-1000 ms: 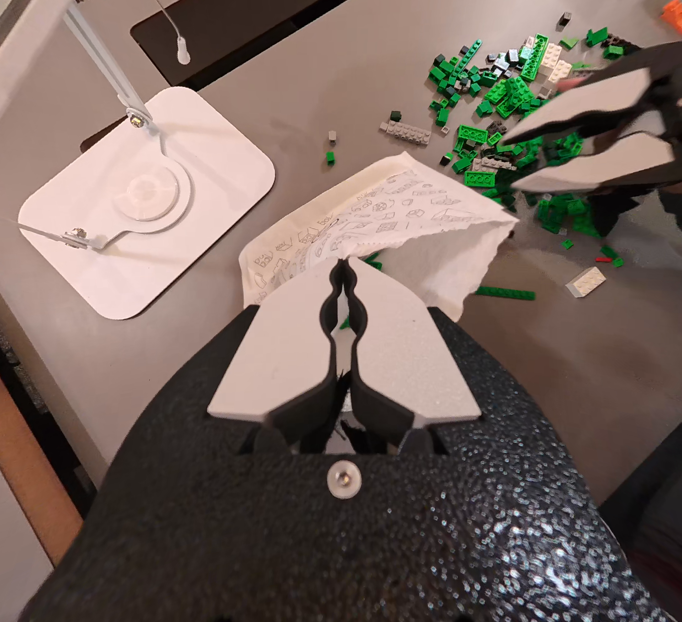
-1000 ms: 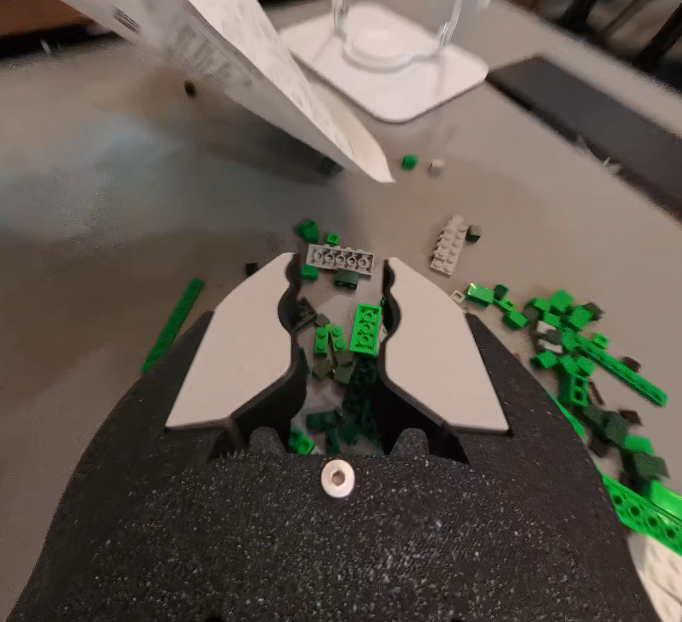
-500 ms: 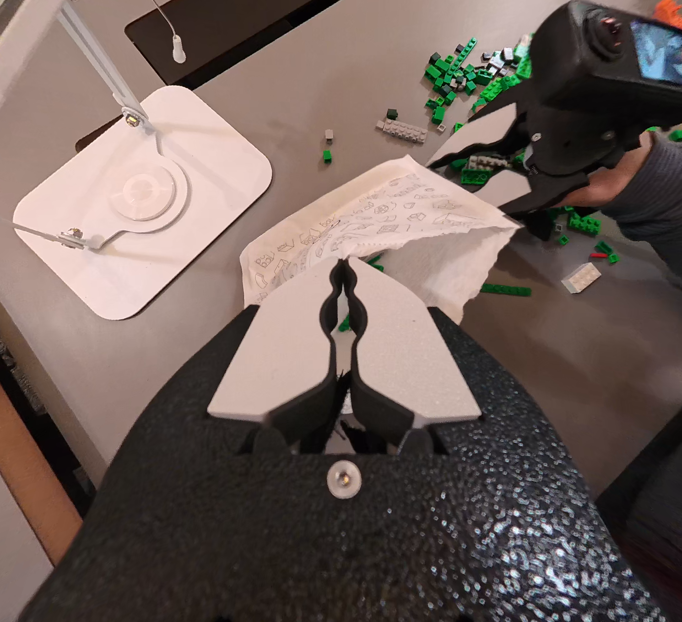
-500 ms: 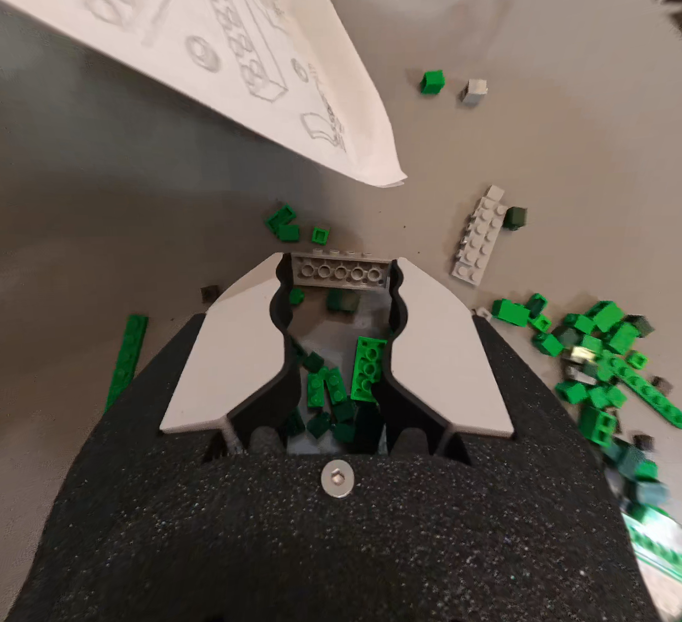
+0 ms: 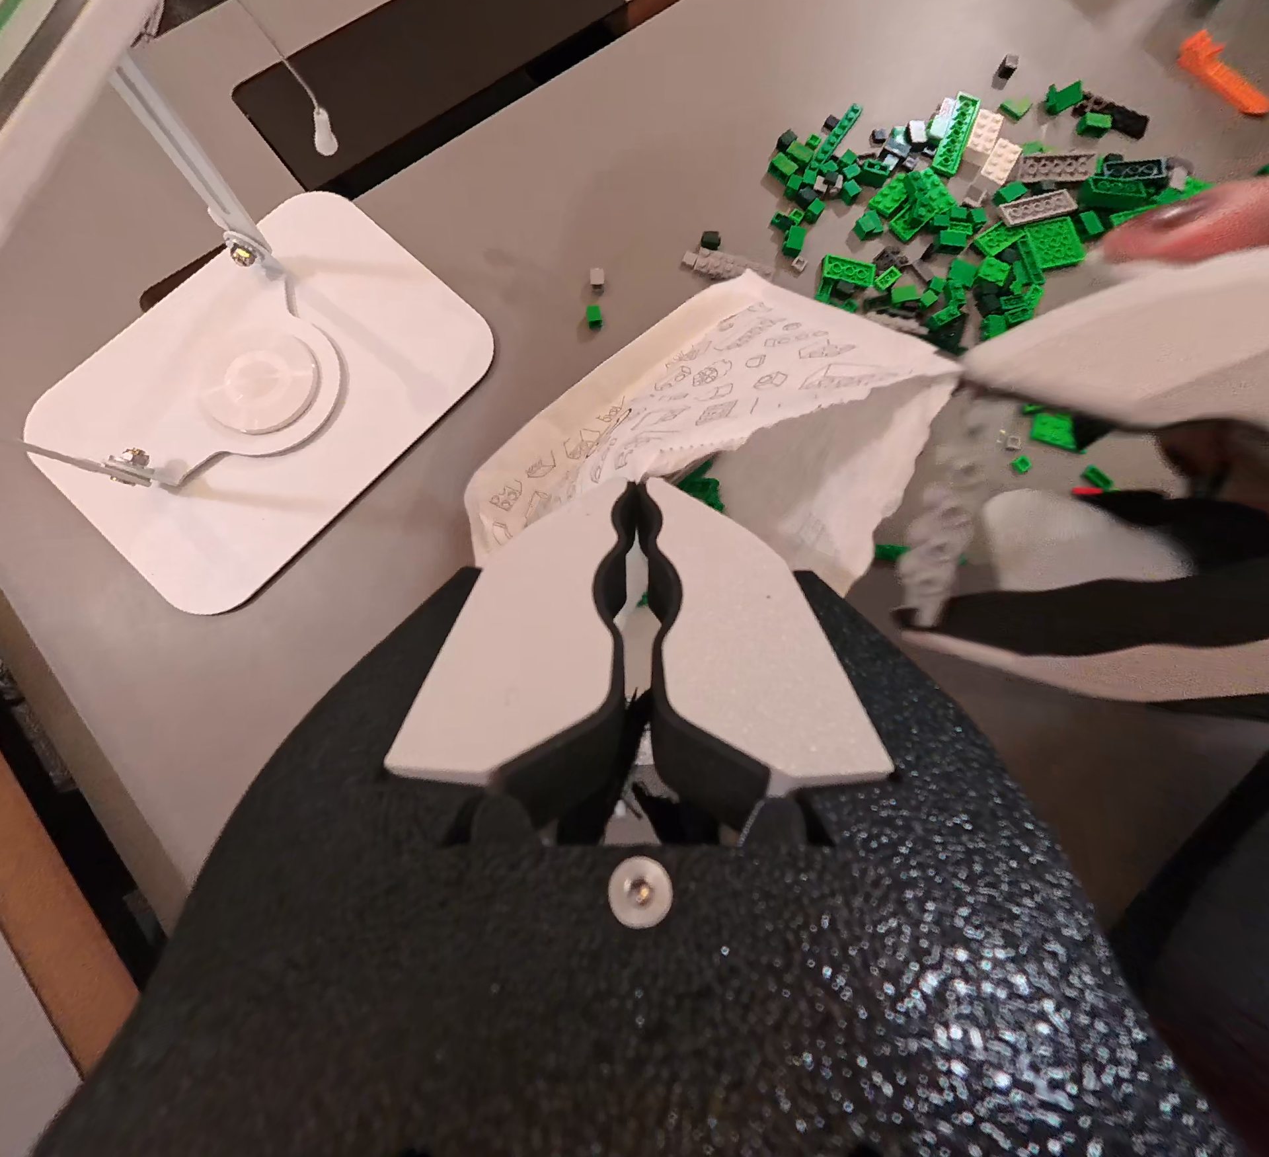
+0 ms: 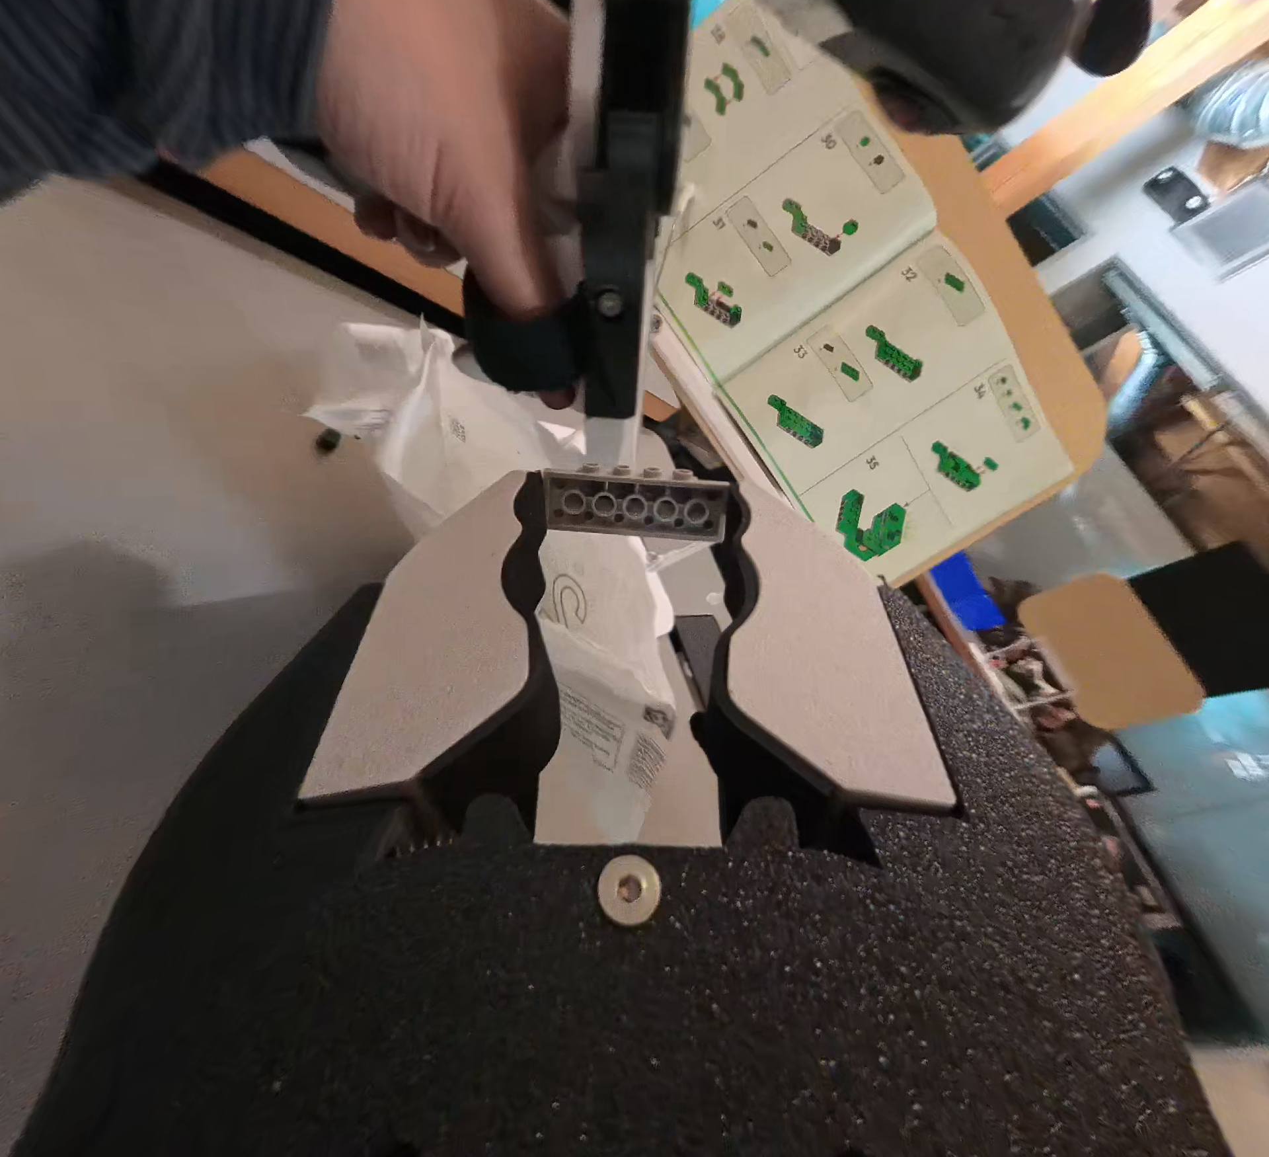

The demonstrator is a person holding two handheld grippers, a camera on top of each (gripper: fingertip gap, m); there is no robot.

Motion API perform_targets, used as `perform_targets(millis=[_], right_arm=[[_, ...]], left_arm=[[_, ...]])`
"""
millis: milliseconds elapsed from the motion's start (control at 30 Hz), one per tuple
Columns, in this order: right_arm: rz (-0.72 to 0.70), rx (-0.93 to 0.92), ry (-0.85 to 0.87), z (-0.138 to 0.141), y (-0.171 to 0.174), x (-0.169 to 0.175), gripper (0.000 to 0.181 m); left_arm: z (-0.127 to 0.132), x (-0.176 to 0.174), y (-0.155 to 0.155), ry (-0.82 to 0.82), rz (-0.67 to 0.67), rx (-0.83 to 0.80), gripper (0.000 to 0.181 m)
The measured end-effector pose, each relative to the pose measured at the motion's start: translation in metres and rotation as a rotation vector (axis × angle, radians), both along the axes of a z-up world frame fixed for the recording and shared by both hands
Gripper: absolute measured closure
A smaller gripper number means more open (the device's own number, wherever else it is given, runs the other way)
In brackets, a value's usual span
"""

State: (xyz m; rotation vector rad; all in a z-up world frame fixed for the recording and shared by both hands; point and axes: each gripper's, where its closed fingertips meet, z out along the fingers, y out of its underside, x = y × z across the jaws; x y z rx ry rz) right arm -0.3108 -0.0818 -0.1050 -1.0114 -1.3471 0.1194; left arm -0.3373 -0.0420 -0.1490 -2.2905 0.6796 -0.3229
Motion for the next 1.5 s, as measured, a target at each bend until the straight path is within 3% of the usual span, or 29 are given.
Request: perform_targets(millis=[167, 400, 533, 733, 867, 900, 933, 1033, 1200, 1500], right_arm=[[-0.048, 0.124, -0.091, -0.018, 0.006, -0.018, 0.128], [-0.031, 0.014, -0.035, -0.016, 0.004, -0.013, 0.118], [-0.026, -0.074, 0.092, 0.000, 0.006, 0.016, 0.122], [-0.079, -0.242, 0.269, 0.001, 0.024, 0.091, 0.132], [-0.222, -0.339, 0.205, -0.041, 0.055, 0.146, 0.141], [-0.186, -0.430, 0.171, -0.056, 0.053, 0.151, 0.157], [-0.113, -0.557, 0.145, -0.071, 0.046, 0.151, 0.161], [-0.009, -0.837, 0.064, -0.108, 0.031, 0.150, 0.159], [-0.076, -0.853, -0.218, -0.159, 0.026, 0.156, 0.156], [-0.149, -0.885, -0.246, -0.182, 0.038, 0.116, 0.157]], left_arm=[[0.005, 0.004, -0.001, -0.018, -0.010, 0.018, 0.181], [0.003, 0.002, -0.001, -0.017, -0.009, 0.009, 0.181], [0.002, -0.004, 0.000, -0.014, 0.011, 0.007, 0.181], [0.002, -0.010, 0.000, -0.018, 0.028, 0.009, 0.181], [0.002, -0.013, -0.001, -0.003, 0.027, 0.009, 0.181], [0.002, -0.014, -0.001, -0.001, 0.030, 0.011, 0.181], [0.002, -0.014, -0.001, -0.003, 0.031, 0.013, 0.181], [0.003, -0.012, 0.000, 0.002, 0.030, 0.016, 0.181], [0.001, -0.009, 0.000, 0.010, 0.019, 0.013, 0.181], [-0.003, -0.009, 0.003, 0.013, 0.020, -0.002, 0.181]])
